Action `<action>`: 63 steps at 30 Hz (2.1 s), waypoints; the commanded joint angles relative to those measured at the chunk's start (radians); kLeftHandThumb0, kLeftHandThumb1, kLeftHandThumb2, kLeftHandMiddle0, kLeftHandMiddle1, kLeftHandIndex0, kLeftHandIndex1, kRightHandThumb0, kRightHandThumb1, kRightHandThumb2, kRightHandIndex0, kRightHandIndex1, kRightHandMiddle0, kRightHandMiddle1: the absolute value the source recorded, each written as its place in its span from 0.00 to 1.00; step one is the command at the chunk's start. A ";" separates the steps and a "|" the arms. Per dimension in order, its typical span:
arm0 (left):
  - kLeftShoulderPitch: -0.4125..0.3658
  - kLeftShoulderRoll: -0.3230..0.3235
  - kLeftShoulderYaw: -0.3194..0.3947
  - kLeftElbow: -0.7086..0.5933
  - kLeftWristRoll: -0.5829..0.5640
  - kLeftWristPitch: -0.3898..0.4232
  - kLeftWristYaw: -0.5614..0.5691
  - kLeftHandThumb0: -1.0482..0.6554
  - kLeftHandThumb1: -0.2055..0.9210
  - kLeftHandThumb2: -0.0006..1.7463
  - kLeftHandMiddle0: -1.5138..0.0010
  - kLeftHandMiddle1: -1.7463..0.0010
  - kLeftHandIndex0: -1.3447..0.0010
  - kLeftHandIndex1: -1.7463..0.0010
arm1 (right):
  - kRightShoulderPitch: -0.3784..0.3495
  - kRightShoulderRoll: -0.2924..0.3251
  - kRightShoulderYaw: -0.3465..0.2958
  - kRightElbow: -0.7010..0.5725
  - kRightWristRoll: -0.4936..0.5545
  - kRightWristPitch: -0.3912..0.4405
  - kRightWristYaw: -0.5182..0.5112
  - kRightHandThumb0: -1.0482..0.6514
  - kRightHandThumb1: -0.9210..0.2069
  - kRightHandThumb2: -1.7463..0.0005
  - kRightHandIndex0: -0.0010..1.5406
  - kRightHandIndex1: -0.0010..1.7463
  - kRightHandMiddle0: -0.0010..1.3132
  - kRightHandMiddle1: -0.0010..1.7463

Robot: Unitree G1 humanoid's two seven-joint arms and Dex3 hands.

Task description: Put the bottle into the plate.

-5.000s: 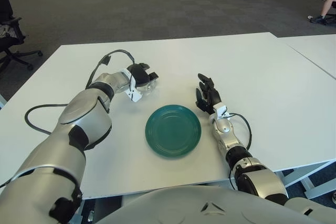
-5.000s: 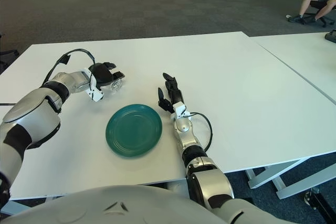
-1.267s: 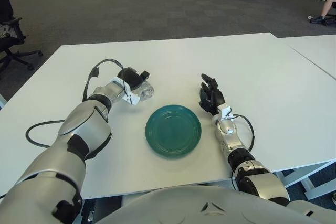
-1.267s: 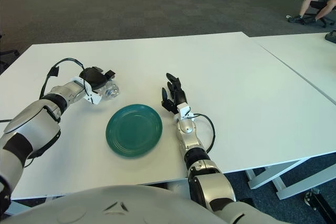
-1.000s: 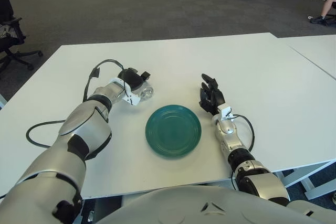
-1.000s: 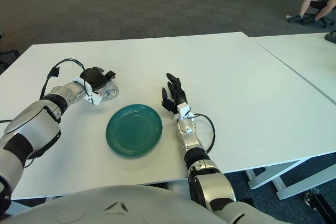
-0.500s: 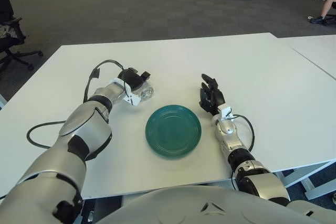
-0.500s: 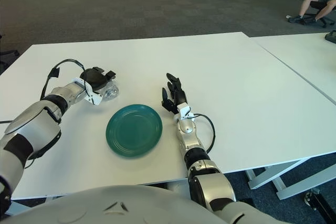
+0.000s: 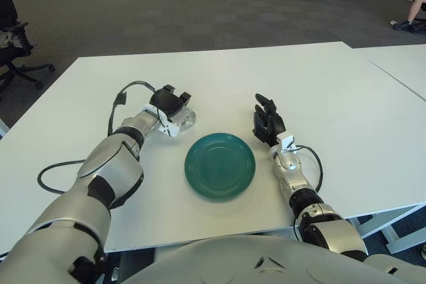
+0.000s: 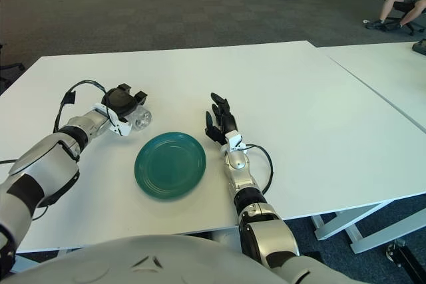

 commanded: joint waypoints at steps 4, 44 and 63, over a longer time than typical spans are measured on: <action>0.011 -0.005 0.034 -0.001 -0.032 -0.006 0.004 0.61 0.30 0.87 0.52 0.00 0.57 0.03 | 0.080 -0.025 -0.010 0.045 0.002 -0.001 0.007 0.21 0.00 0.58 0.16 0.00 0.00 0.30; 0.048 0.002 0.054 -0.001 -0.041 -0.035 0.013 0.61 0.34 0.85 0.54 0.01 0.62 0.00 | 0.080 -0.020 -0.005 0.035 -0.003 0.027 -0.008 0.20 0.00 0.56 0.16 0.00 0.00 0.29; 0.027 0.022 0.120 -0.009 -0.090 -0.052 0.022 0.61 0.34 0.85 0.54 0.00 0.63 0.00 | 0.060 -0.035 -0.001 0.090 -0.016 -0.079 0.026 0.17 0.00 0.53 0.14 0.00 0.00 0.30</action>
